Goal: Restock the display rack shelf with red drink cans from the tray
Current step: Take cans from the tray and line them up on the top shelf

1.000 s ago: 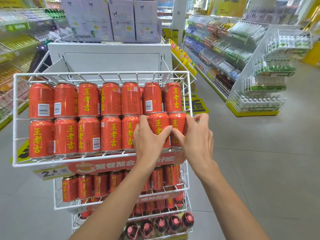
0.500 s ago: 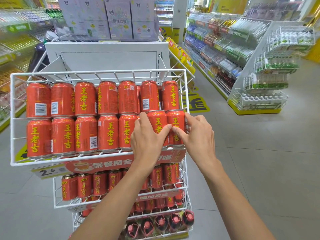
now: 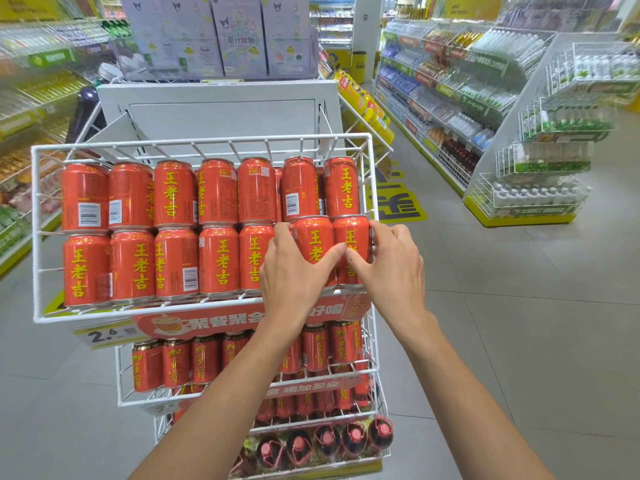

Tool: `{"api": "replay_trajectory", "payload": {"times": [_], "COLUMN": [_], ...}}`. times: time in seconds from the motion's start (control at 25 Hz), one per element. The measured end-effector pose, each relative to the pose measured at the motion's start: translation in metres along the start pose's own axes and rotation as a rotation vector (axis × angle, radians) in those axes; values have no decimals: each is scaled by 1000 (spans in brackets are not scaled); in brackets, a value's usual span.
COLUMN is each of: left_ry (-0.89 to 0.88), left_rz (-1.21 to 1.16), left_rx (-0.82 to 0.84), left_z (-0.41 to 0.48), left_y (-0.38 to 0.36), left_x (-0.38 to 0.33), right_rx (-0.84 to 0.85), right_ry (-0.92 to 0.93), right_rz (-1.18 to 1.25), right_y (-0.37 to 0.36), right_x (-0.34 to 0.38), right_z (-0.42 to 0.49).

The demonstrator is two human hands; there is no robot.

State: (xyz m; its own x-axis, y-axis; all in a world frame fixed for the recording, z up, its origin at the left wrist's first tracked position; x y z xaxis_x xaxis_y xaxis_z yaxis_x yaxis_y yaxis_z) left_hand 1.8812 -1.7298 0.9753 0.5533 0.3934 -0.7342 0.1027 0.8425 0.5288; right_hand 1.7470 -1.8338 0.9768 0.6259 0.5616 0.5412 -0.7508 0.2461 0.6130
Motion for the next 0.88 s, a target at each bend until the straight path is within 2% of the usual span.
{"api": "replay_trajectory", "payload": {"times": [0.36, 0.52, 0.64, 0.76, 0.88], "left_ry": [-50, -101, -307, -537, -636], "left_rz": [13, 53, 227, 492, 565], "left_rx": [139, 150, 180, 298, 382], "left_z": [-16, -26, -36, -53, -84], "left_y": [17, 40, 61, 82, 111], "left_x": [12, 24, 32, 31, 32], "right_rx": [12, 52, 187, 341, 398], "right_ry": [0, 57, 131, 234, 286], "right_rz": [-2, 8, -66, -201, -266], "right_y": [13, 29, 48, 67, 89], "right_x": [7, 10, 17, 34, 56], "right_z": [-15, -30, -46, -73, -108]}}
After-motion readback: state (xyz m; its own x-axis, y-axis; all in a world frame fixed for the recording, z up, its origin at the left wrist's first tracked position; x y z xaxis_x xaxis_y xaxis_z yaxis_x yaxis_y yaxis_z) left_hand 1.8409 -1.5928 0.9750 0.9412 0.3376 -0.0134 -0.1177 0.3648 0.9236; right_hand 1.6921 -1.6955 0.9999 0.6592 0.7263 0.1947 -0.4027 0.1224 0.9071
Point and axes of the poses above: each hand's wrist, its own z-axis towards the middle knuckle, its own y-axis out of the back of the hand, x = y × z, the point moved 5 cm from there along z, towards the middle knuckle, and after that the axes turned 13 degrees about -x, right-handed, at the moved point
